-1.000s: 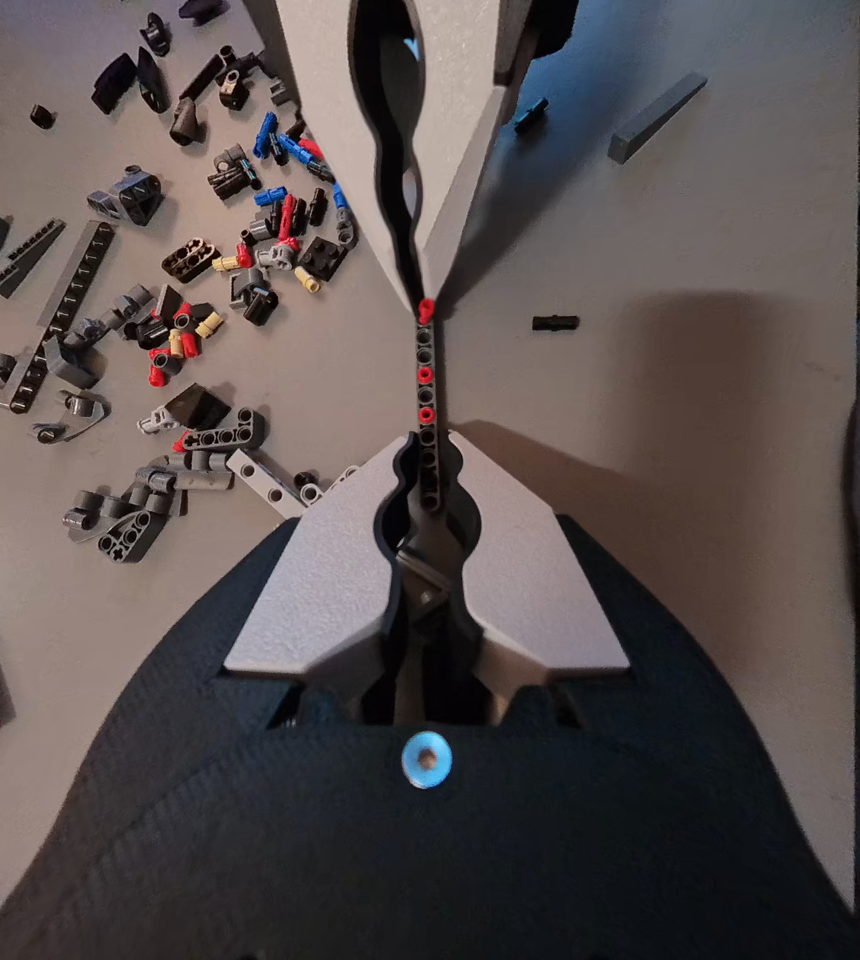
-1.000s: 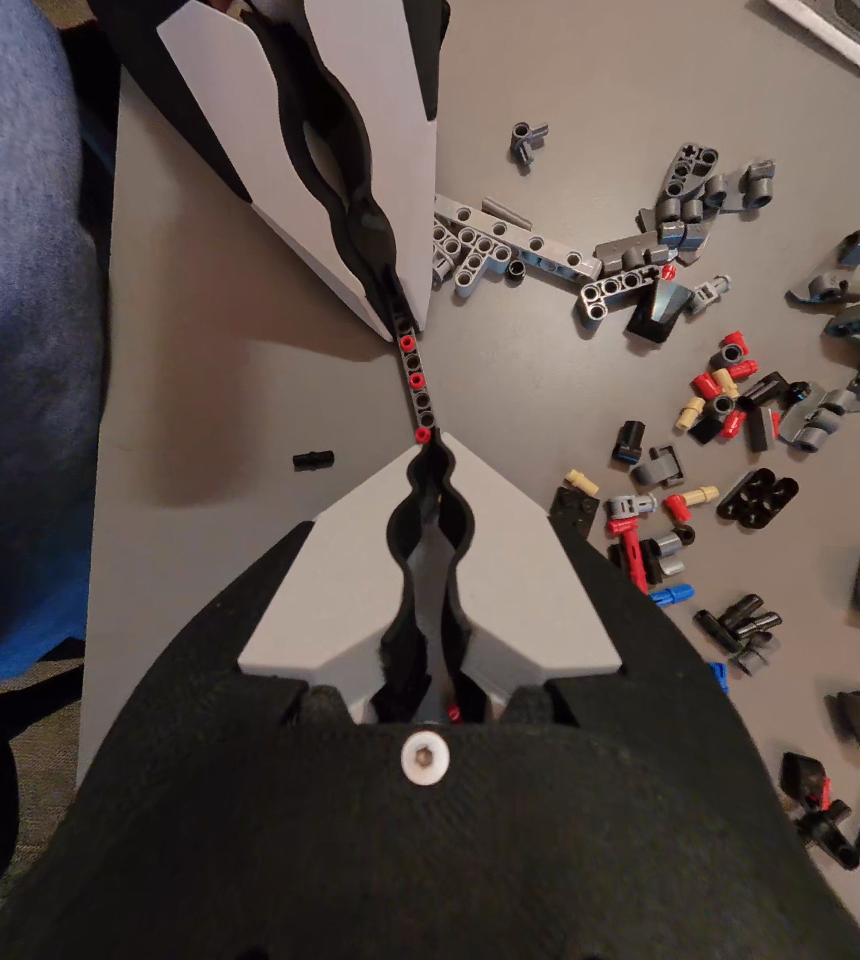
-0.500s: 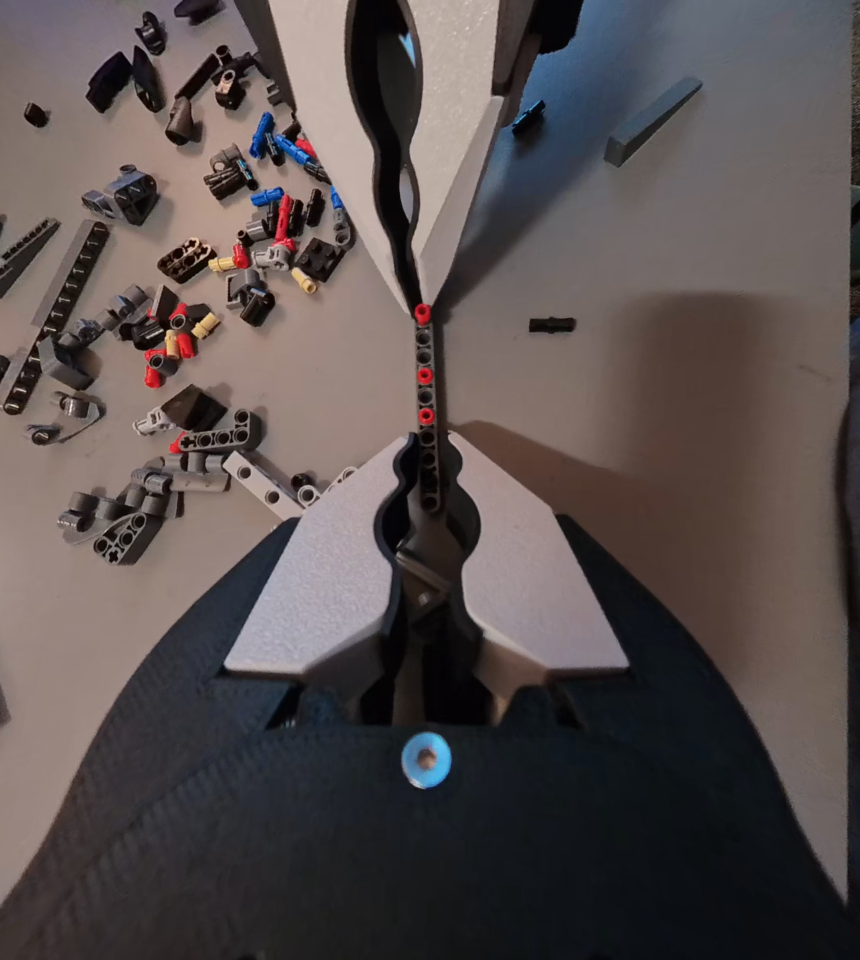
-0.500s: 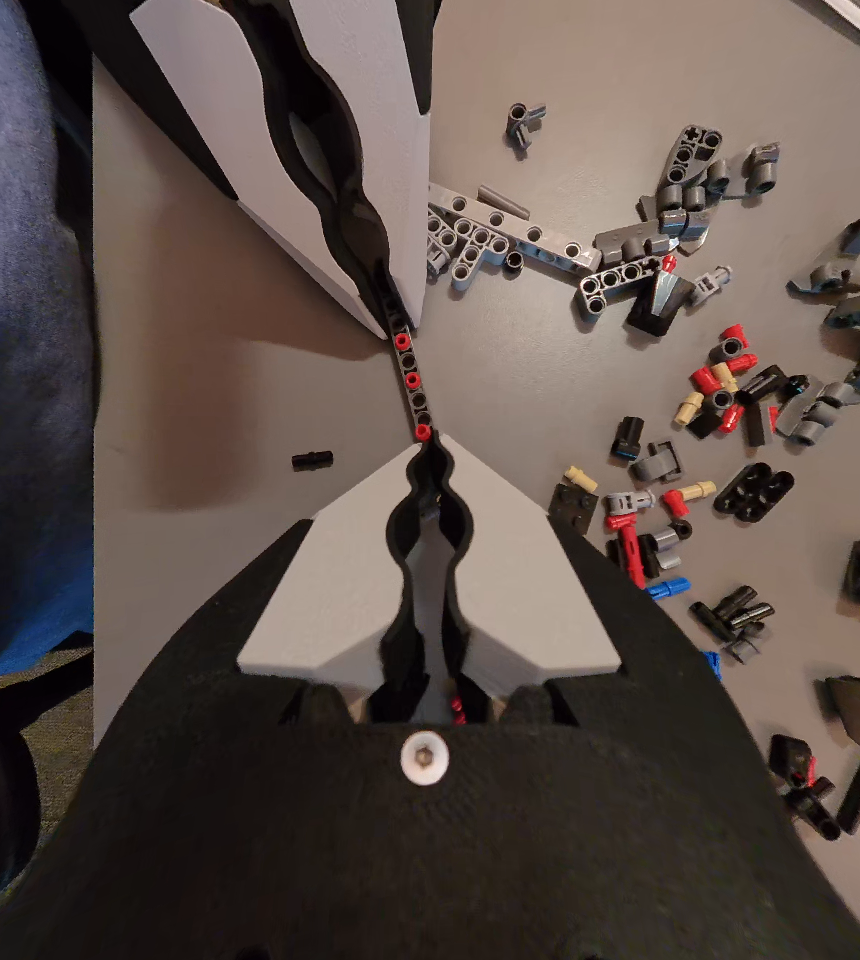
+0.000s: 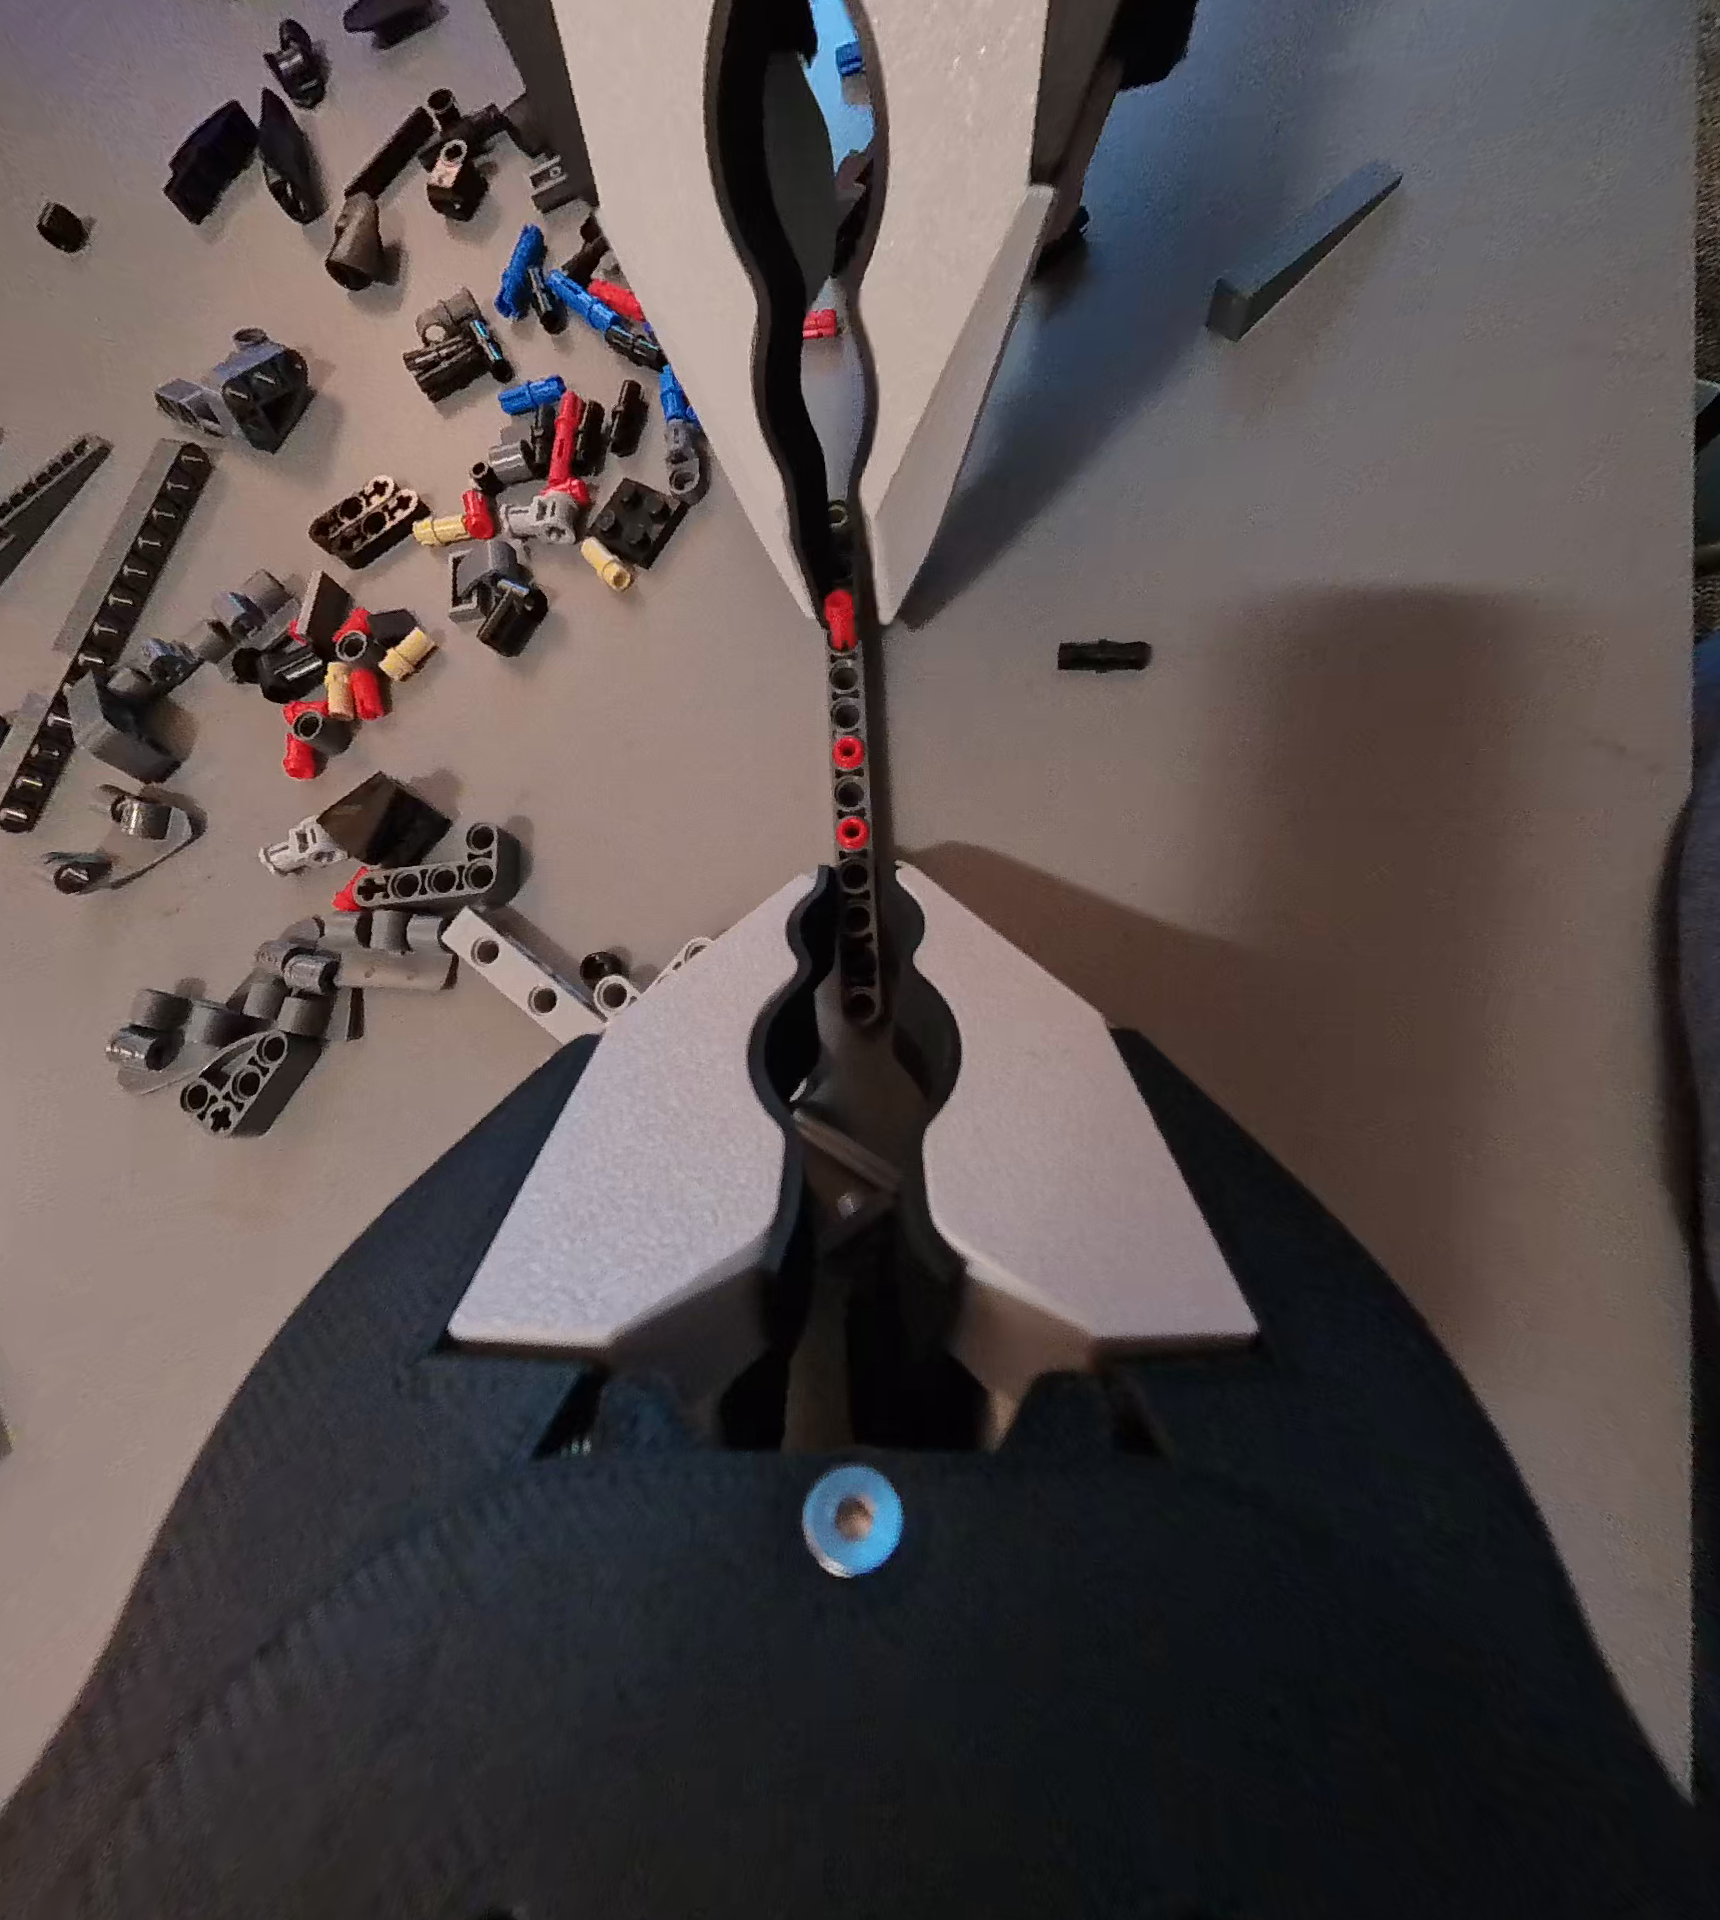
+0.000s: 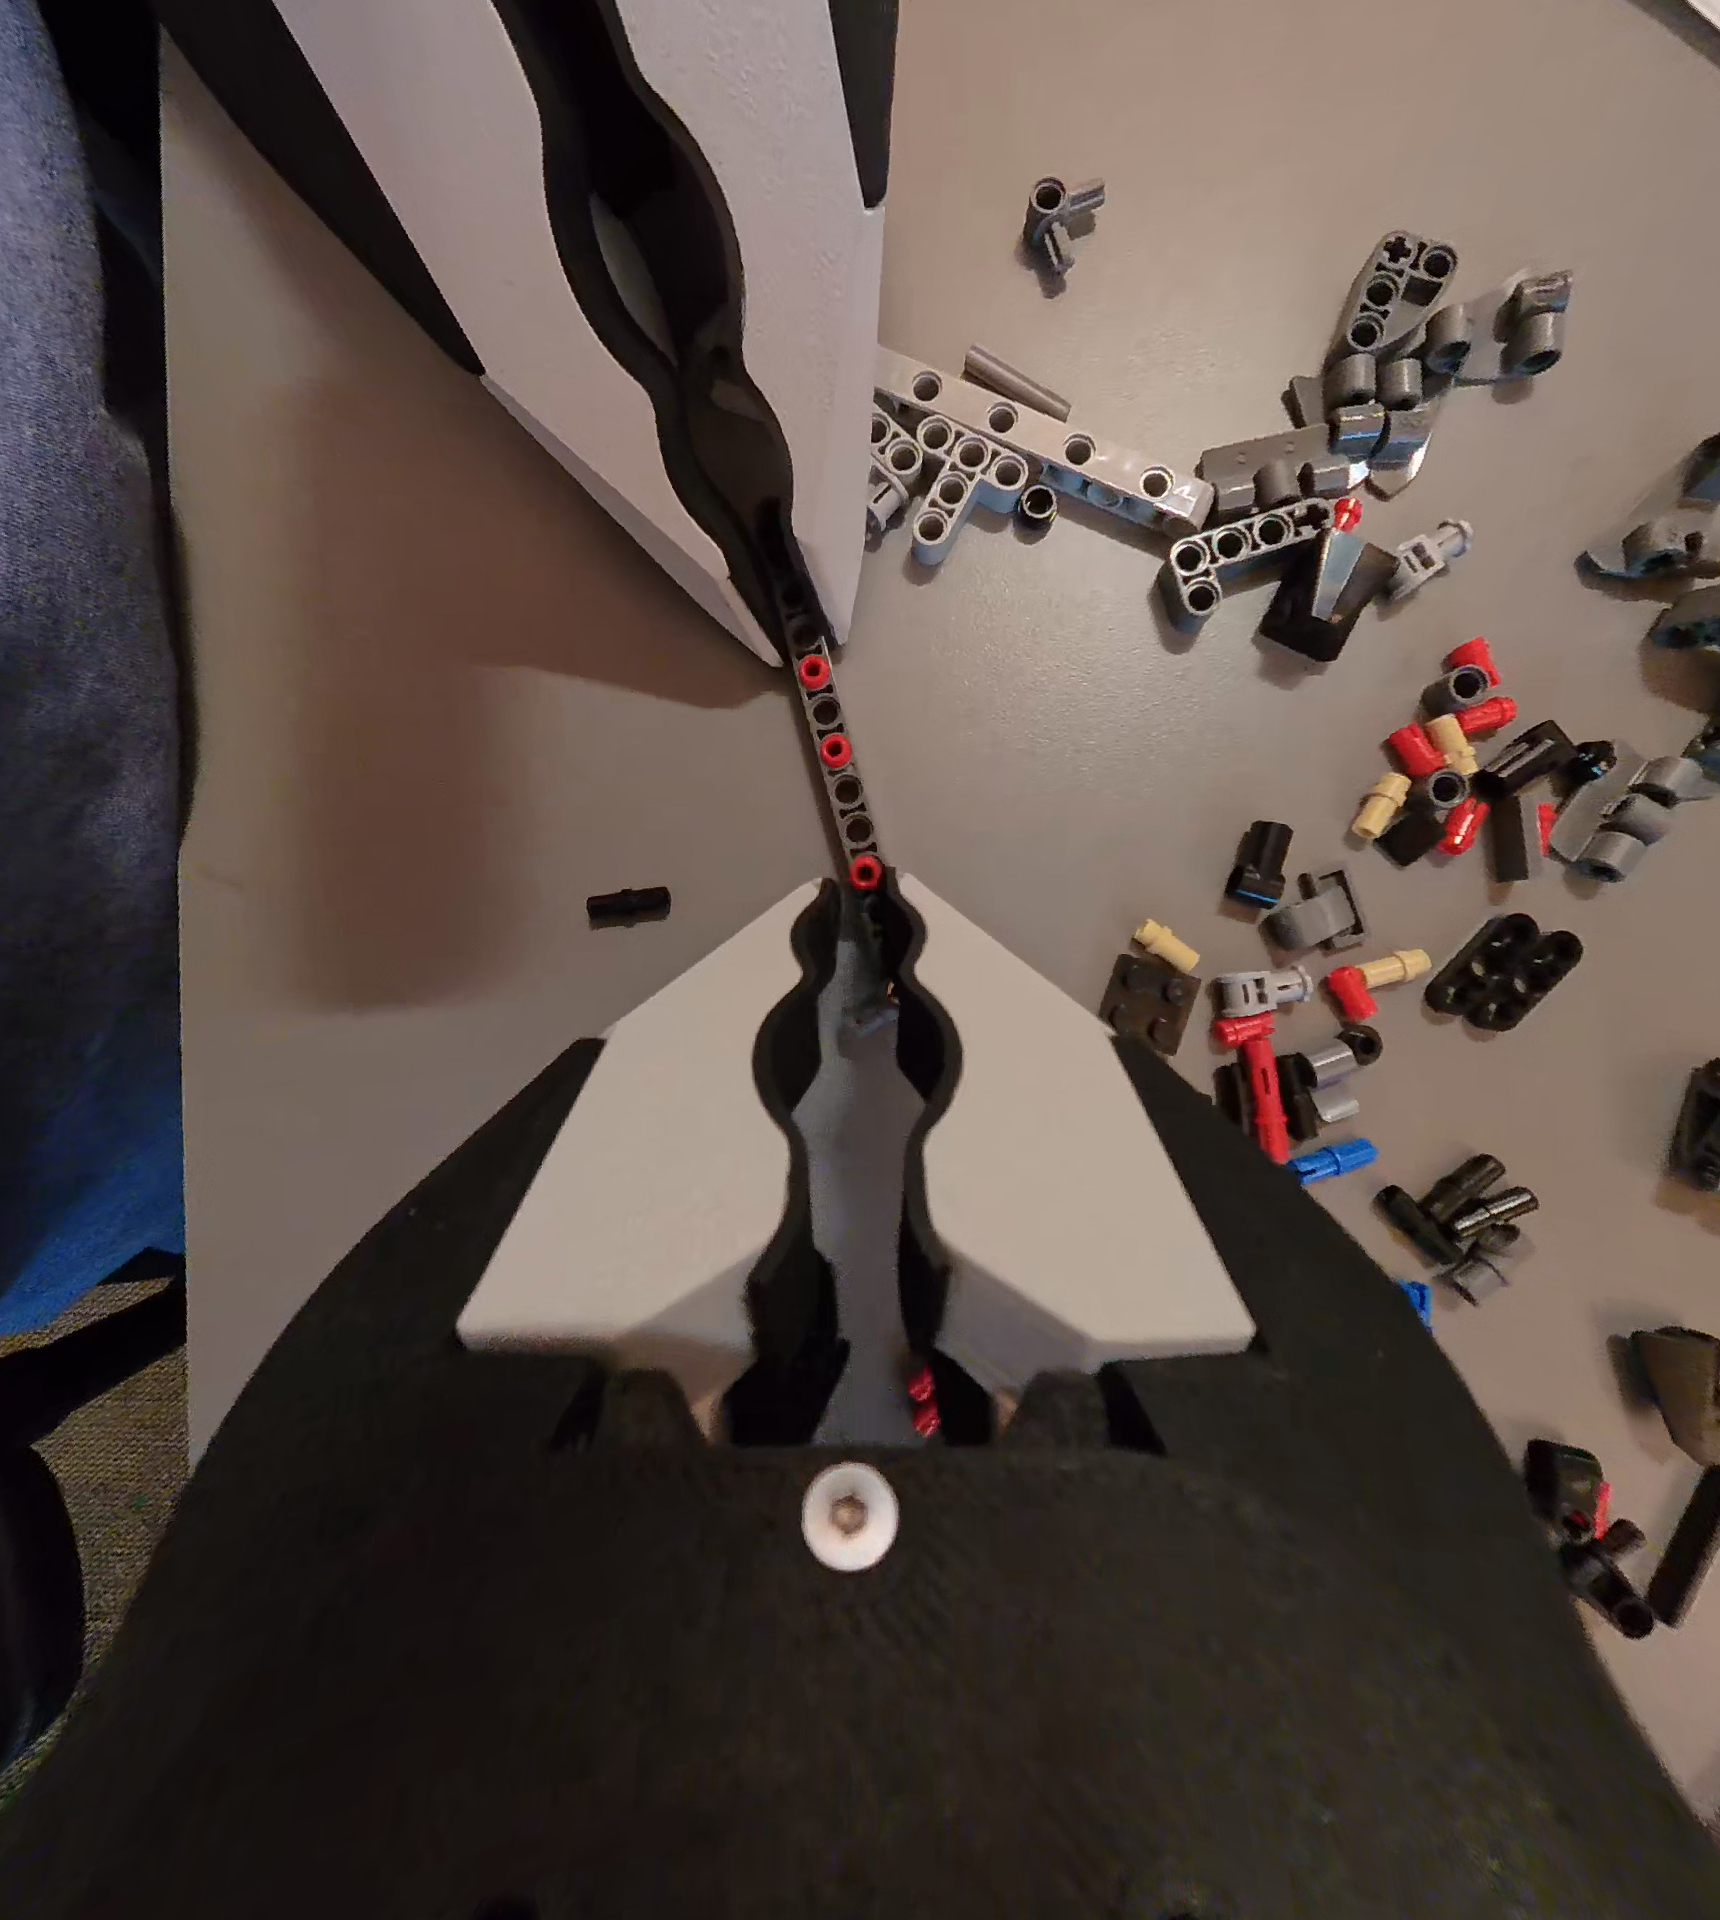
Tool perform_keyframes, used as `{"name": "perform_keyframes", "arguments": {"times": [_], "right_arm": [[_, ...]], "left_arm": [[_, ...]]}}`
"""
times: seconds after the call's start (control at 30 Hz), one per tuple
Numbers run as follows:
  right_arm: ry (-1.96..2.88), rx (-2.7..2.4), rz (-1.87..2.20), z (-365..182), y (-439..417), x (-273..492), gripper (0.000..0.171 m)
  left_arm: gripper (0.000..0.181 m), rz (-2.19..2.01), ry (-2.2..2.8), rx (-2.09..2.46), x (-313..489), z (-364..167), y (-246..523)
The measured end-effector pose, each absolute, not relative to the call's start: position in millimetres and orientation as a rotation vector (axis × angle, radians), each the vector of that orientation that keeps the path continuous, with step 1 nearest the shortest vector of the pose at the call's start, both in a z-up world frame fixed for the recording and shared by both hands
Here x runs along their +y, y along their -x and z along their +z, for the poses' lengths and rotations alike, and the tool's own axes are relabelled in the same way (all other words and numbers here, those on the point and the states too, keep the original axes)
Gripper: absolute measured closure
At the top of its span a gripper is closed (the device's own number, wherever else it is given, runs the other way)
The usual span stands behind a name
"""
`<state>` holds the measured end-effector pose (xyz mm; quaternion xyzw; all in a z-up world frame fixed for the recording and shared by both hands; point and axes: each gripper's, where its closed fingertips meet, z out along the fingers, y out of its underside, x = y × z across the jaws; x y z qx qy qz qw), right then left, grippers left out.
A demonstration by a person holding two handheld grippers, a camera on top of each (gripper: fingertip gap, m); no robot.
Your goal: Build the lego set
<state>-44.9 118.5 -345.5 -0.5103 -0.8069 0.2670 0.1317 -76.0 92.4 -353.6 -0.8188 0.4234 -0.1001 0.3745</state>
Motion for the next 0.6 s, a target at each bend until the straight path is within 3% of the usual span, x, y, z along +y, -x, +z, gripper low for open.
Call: {"name": "perform_keyframes", "arguments": {"times": [0.6], "right_arm": [[1.474, -2.314, 0.728, -339.3, 45.7, 120.1, 0.166]], "left_arm": [[0.176, -0.259, 2.095, 1.086, 92.2, -353.8, 75.9]]}}
